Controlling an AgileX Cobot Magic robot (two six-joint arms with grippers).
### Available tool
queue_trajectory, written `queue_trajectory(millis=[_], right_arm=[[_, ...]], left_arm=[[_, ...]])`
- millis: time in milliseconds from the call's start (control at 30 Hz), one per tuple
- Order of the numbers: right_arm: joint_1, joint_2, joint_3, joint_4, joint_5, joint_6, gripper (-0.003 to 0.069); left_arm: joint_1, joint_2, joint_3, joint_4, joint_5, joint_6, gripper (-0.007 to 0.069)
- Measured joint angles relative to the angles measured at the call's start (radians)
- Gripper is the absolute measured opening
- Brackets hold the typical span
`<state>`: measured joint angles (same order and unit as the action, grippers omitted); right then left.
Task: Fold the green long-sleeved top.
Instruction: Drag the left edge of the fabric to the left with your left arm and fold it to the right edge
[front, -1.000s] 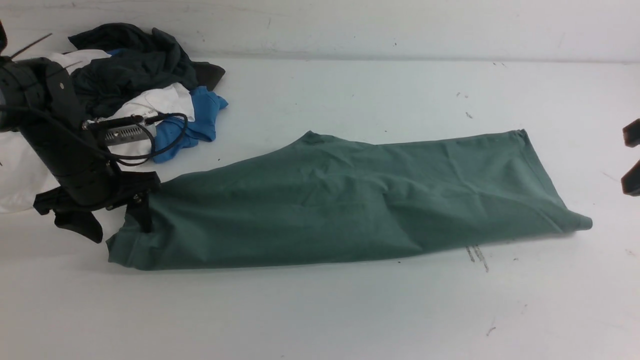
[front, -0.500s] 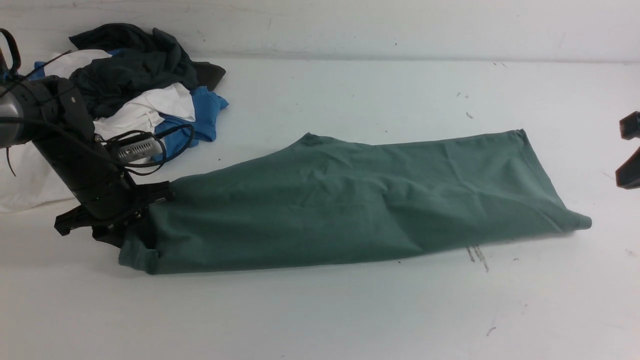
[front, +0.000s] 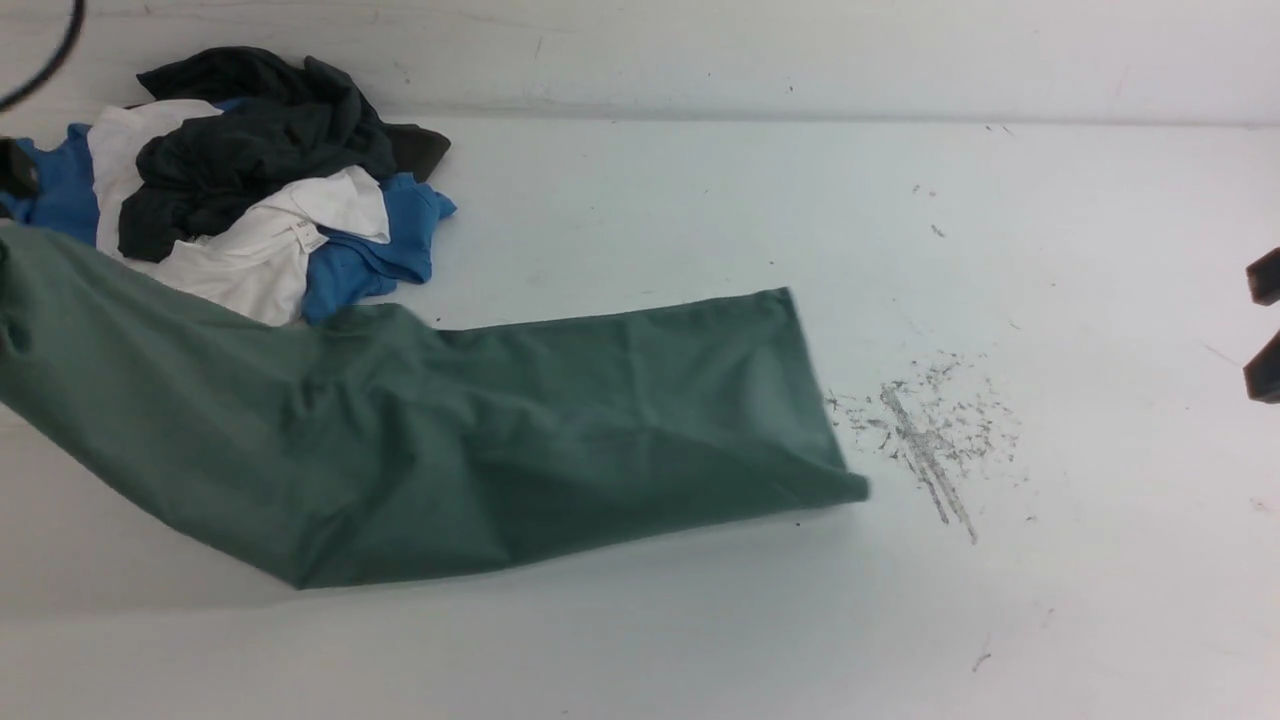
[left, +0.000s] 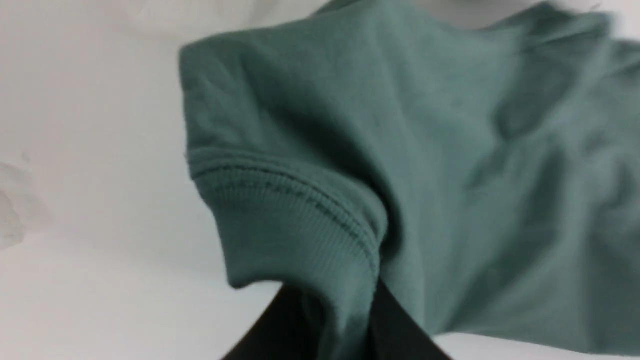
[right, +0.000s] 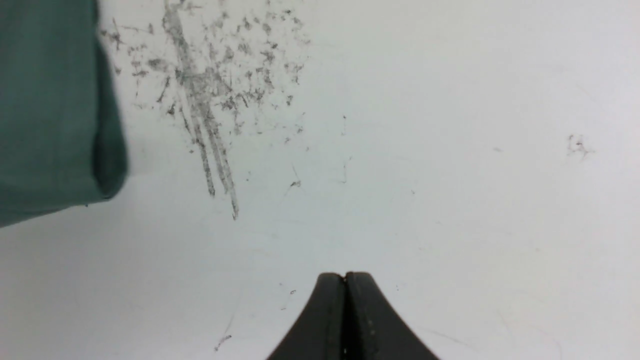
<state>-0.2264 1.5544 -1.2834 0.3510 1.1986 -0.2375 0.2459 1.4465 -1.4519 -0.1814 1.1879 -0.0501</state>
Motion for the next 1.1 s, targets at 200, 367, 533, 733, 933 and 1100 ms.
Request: queue_trajectory(millis=[200, 367, 533, 733, 933, 1100], right_arm=[[0.0, 0.0, 0.04, 0.026, -0.005, 0.0, -0.0014], [0.0, 0.0, 0.102, 0.029, -0.04, -0.014, -0.0014], [0.0, 0.0, 0.126, 0.029, -0.05, -0.022, -0.0014], [0.0, 0.0, 0.126, 0.029, -0.072, -0.025, -0.0014], [0.0, 0.0, 0.126, 0.029, -0.074, -0.027, -0.0014], [0.0, 0.0, 0.126, 0.052, -0.069, -0.049, -0.0014]], left_arm=[[-0.116, 0.003, -0.099, -0.217, 0.03, 0.031, 0.0062], [-0.355, 0.174, -0.196, -0.315, -0.01, 0.036, 0.0062], [-0.487, 0.336, -0.262, -0.327, -0.088, 0.036, 0.0062], [-0.621, 0.614, -0.416, -0.33, -0.154, 0.036, 0.0065], [-0.652, 0.745, -0.48, -0.33, -0.164, 0.036, 0.0132], [-0.65, 0.757, -0.506, -0.331, -0.161, 0.036, 0.0251]])
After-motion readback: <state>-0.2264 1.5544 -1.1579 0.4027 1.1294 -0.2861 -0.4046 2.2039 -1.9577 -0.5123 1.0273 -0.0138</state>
